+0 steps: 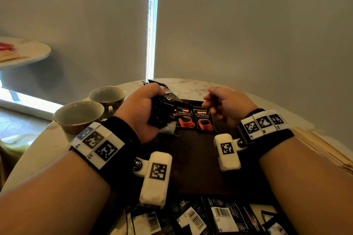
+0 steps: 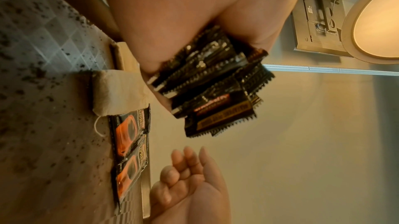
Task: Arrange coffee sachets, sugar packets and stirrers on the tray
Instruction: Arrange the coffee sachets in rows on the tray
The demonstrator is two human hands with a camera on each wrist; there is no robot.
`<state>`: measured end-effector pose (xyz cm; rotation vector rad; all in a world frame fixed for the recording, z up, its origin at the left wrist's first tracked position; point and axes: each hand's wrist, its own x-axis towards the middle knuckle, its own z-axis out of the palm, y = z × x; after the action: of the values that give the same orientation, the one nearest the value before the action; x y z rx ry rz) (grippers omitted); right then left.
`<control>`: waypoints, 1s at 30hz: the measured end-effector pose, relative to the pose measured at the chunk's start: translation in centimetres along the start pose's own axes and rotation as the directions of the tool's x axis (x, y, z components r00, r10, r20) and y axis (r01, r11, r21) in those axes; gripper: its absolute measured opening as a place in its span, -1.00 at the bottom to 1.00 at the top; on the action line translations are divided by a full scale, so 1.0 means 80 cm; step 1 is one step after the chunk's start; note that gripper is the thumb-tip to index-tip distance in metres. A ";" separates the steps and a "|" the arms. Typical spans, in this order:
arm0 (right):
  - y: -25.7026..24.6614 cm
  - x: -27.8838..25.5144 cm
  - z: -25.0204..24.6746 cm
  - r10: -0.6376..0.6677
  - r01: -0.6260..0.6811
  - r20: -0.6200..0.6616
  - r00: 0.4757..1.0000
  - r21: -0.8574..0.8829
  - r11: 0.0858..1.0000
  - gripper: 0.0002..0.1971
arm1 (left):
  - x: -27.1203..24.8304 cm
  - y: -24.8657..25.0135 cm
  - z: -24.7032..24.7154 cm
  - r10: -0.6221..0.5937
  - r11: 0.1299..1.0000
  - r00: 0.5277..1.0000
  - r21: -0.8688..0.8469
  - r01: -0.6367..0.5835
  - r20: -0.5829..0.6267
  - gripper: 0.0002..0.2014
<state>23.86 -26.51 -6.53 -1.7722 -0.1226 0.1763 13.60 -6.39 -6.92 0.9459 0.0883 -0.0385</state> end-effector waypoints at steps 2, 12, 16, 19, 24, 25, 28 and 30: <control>-0.008 -0.003 0.000 -0.039 0.039 0.008 0.999 0.077 0.996 -0.70 | 0.000 0.000 0.000 -0.001 1.000 1.000 0.004 0.001 0.006 -0.65; -0.061 -0.057 0.002 -0.194 0.269 0.299 0.934 -0.233 0.934 -0.61 | -0.004 0.002 0.003 -0.014 0.999 0.998 0.032 0.012 0.053 -0.68; -0.063 -0.077 0.014 -0.284 0.409 0.387 0.877 -0.293 0.864 -0.55 | -0.005 0.002 0.003 -0.021 0.998 0.995 0.053 0.016 0.093 -0.69; -0.059 -0.079 0.018 -0.308 0.457 0.414 0.857 -0.330 0.826 -0.59 | -0.006 0.003 0.002 -0.021 0.997 0.995 0.070 0.015 0.099 -0.69; -0.052 -0.072 0.018 -0.355 0.460 0.385 0.852 -0.223 0.860 -0.73 | -0.005 0.002 0.000 -0.010 0.997 0.994 0.080 0.001 0.111 -0.77; -0.050 -0.071 0.019 -0.376 0.466 0.376 0.847 -0.186 0.865 -0.78 | -0.005 0.002 0.000 -0.007 0.997 0.992 0.077 -0.002 0.122 -0.76; -0.044 -0.065 0.022 -0.431 0.486 0.310 0.847 -0.124 0.865 -0.90 | -0.004 0.000 0.001 -0.009 0.998 0.992 0.066 0.001 0.124 -0.68; -0.041 -0.059 0.022 -0.458 0.491 0.237 0.857 -0.103 0.865 -0.88 | -0.003 0.000 0.001 -0.016 0.999 0.995 0.049 0.011 0.100 -0.65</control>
<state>18.91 -24.96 -3.47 -1.8232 -0.7394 -0.0141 13.36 -6.42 -6.87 0.9907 0.0012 -0.1010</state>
